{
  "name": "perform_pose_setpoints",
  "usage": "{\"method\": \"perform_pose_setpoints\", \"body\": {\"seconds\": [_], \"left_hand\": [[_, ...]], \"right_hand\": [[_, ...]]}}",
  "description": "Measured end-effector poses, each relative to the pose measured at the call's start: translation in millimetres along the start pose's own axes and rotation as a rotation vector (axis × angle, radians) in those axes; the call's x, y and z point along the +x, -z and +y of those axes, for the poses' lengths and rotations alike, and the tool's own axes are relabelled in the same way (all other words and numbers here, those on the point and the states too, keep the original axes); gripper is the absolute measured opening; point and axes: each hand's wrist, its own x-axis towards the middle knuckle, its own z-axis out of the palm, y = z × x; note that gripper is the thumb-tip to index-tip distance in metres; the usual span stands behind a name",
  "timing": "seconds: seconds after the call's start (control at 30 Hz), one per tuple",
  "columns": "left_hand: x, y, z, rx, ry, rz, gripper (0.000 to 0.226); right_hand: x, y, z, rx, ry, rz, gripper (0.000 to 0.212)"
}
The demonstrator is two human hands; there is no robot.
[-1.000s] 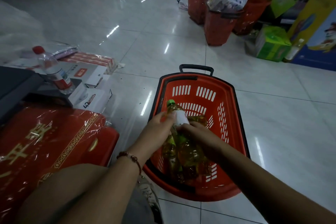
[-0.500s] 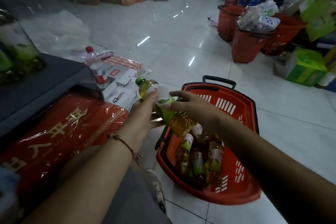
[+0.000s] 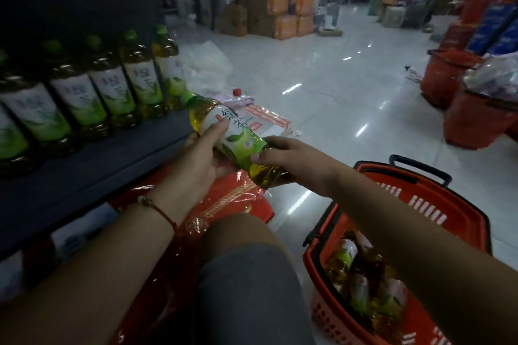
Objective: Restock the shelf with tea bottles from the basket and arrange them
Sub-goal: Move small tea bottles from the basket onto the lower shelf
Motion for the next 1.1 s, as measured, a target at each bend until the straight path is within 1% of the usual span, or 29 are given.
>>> {"method": "perform_pose_setpoints", "body": {"seconds": [0.07, 0.17, 0.23, 0.27, 0.3, 0.37, 0.43, 0.5, 0.6, 0.63, 0.73, 0.8, 0.9, 0.93, 1.0, 1.03, 1.1], "left_hand": [[-9, 22, 14, 0.032, -0.005, 0.009, 0.039], [-27, 58, 32, 0.084, 0.04, 0.026, 0.05], [-37, 83, 40, 0.099, 0.051, 0.058, 0.066], [-41, 96, 44, 0.106, 0.044, 0.077, 0.072], [-45, 107, 49, 0.108, 0.034, 0.096, 0.072], [-53, 132, 56, 0.108, 0.005, 0.133, 0.064], [-61, 155, 62, 0.12, -0.043, 0.155, 0.058], [-71, 176, 68, 0.133, -0.108, 0.176, 0.056], [-87, 207, 77, 0.11, -0.177, 0.244, 0.054], [-92, 216, 81, 0.084, -0.195, 0.263, 0.055], [-106, 243, 90, 0.016, -0.242, 0.315, 0.068], [-111, 259, 95, -0.017, -0.286, 0.369, 0.061], [-115, 281, 102, -0.076, -0.343, 0.499, 0.052], [-117, 288, 104, -0.095, -0.355, 0.525, 0.046], [-122, 301, 110, -0.11, -0.37, 0.537, 0.032], [-124, 307, 112, -0.108, -0.383, 0.549, 0.028], [-126, 318, 115, -0.08, -0.428, 0.619, 0.03]], "right_hand": [[8, -20, -9, -0.041, 0.039, -0.047, 0.056], [18, -54, -23, -0.077, 0.116, -0.099, 0.044], [23, -80, -30, -0.082, 0.162, -0.126, 0.035], [26, -93, -33, -0.082, 0.181, -0.137, 0.034], [29, -106, -35, -0.086, 0.199, -0.145, 0.035], [36, -131, -38, -0.099, 0.223, -0.158, 0.041], [43, -155, -43, -0.087, 0.24, -0.182, 0.041], [49, -179, -48, -0.079, 0.259, -0.203, 0.04], [58, -214, -57, -0.06, 0.279, -0.242, 0.045], [61, -225, -61, -0.061, 0.294, -0.259, 0.047], [70, -258, -70, -0.077, 0.336, -0.31, 0.053], [76, -278, -77, -0.076, 0.359, -0.332, 0.057], [89, -310, -84, -0.123, 0.422, -0.364, 0.059], [95, -322, -85, -0.16, 0.457, -0.361, 0.063], [106, -346, -86, -0.255, 0.511, -0.296, 0.078], [112, -357, -86, -0.31, 0.532, -0.251, 0.082], [120, -376, -86, -0.397, 0.572, -0.217, 0.085]]}}
